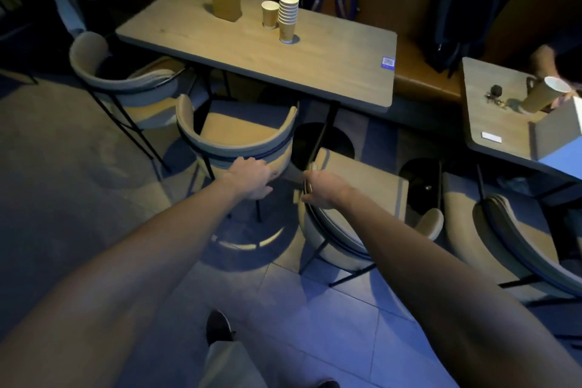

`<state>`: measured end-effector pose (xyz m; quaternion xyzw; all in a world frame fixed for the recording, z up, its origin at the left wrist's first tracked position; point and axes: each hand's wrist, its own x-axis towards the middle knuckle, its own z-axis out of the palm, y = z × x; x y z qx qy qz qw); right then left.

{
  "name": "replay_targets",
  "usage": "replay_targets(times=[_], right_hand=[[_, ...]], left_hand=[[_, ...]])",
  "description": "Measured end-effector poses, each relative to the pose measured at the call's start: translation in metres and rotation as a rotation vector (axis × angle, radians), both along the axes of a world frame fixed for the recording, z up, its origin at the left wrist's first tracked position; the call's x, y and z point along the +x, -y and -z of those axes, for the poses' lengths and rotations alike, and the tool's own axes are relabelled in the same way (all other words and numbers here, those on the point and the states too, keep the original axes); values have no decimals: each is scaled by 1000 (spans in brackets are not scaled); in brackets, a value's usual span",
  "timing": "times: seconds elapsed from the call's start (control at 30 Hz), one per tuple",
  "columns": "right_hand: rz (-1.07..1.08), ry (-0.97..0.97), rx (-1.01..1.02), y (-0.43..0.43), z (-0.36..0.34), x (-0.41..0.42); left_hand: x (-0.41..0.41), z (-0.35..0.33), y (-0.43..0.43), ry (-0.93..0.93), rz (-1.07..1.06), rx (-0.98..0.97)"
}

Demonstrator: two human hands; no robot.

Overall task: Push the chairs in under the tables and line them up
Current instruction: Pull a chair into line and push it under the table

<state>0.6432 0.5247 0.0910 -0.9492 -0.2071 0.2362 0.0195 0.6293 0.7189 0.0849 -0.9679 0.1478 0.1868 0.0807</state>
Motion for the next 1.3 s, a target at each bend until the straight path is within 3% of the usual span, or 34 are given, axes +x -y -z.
replay_targets(times=[0.27,0.5,0.9,1.3], right_hand=[[16,28,62,-111,-1,53],[-59,23,7,-169,39,101],[-183,-39,-136,-202,134,220],[-220,-30,-279,-213,208,243]], left_hand=[[54,-6,-94,0,-8,-33],[96,33,-146,-32,-10,-8],[179,122,-194,-160,-112,4],[215,189,-208,-251,-81,55]])
